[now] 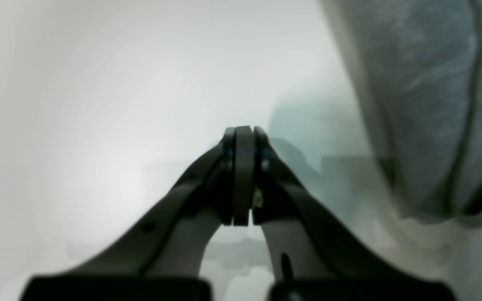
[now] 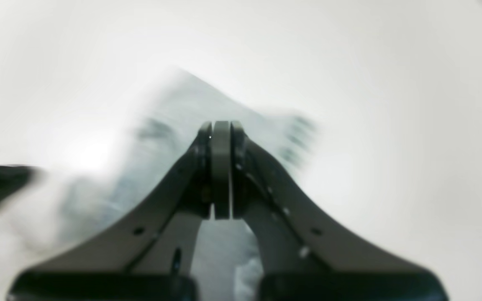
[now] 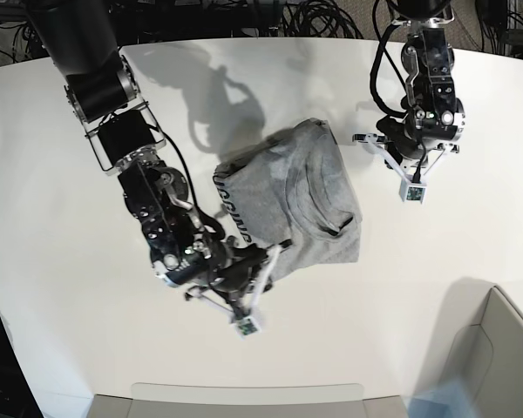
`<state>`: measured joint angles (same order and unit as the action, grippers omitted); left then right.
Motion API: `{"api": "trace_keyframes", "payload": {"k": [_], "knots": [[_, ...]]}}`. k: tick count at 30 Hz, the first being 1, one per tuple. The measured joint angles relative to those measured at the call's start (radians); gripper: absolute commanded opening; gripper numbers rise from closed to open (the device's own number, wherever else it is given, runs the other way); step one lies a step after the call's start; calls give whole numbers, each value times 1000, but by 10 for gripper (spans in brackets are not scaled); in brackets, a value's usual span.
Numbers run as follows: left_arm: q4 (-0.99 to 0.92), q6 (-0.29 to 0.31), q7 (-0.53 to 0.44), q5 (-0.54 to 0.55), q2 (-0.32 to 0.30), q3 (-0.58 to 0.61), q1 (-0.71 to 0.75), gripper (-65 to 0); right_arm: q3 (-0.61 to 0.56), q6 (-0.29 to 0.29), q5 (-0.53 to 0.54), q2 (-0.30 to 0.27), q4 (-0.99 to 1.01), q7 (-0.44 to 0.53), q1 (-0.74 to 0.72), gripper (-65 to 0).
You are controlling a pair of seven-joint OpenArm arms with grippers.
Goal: Fold the T-shirt properly
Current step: 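Grasp the bundle's lettered edge with both grippers and lift it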
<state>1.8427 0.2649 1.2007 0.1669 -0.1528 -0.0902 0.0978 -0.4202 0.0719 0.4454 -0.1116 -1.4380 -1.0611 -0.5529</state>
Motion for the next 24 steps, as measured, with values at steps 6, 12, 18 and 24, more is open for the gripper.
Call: {"api": "trace_keyframes", "payload": {"k": [6,12,18,24], "knots": [[86,4,-12,-1,-3,235,-10,-650,32,-5,23,-133,6,-11,85,-650],[84,8,-9,8,-3,435,-52,-650,40,-5,13,-188,13,-5,161,-650],[-84,3,1,5,-8,463,-86,-650,31,-5,19,-176,134,20,191,-650],[-203,11,-23,29,-58,457,-157,-650,-97,-2,14,-153,156,86,196,-650]]}}
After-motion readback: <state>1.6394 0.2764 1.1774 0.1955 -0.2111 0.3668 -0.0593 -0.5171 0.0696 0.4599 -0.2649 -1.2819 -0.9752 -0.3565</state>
